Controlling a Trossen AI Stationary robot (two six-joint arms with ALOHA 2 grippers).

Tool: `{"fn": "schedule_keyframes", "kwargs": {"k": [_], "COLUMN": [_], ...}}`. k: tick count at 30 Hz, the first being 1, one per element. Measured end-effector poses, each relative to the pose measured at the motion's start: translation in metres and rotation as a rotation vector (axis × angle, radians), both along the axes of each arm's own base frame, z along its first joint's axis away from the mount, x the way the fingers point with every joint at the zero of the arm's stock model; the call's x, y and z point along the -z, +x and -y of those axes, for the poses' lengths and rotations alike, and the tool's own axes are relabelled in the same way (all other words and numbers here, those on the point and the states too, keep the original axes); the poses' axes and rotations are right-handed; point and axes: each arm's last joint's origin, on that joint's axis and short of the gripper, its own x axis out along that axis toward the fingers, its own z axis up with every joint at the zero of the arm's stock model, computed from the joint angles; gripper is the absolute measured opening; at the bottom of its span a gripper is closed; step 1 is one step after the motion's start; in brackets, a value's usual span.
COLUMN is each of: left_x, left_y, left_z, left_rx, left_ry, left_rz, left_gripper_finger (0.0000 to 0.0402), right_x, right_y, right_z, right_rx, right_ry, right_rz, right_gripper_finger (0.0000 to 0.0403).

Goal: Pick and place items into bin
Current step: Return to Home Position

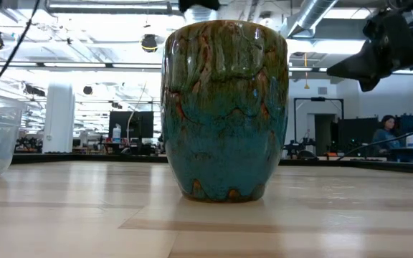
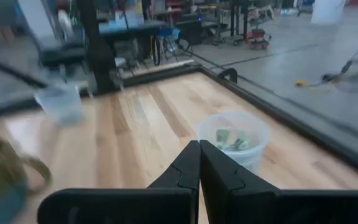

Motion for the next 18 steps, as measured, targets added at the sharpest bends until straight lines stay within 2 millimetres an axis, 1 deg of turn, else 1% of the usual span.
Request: {"fn": "schedule_keyframes", "kwargs": {"k": [3, 6, 8, 10, 12, 15, 18], "left_x": [-0.009, -0.010, -0.008, -0.005, 0.003, 0.019, 0.036], "left_y": [-0.025, -0.051, -0.069, -0.088, -0.106, -0.133, -0.158], "left_z": [0.006, 0.012, 0.016, 0.021, 0.026, 0.032, 0.039], "left_rx": [-0.033, -0.091, -0.126, -0.144, -0.155, -0.172, -0.171], "left_ry": [0.015, 0.030, 0.036, 0.036, 0.031, 0.013, -0.003], "left_rz": [0.021, 0.060, 0.102, 0.165, 0.224, 0.298, 0.363], "left_gripper_finger": [0.0001, 0.0001, 0.0001, 0.0002, 0.0002, 0.0002, 0.0002], "right_x": [-0.004, -0.015, -0.026, -0.041, -0.056, -0.072, -0.082], "right_y": [0.001, 0.001, 0.000, -0.004, -0.011, -0.025, -0.042], "right_z": [0.000, 0.000, -0.002, -0.006, -0.010, -0.014, -0.018], "right_rx": [0.016, -0.002, -0.068, -0.160, -0.226, -0.274, -0.317], "right_ry": [0.106, 0.100, 0.074, 0.053, 0.037, 0.003, -0.036], "right_rz": [0.072, 0.183, 0.250, 0.329, 0.391, 0.469, 0.566], "right_gripper_finger": [0.0000, 0.0000, 0.0000, 0.0000, 0.0000, 0.0000, 0.0000]}}
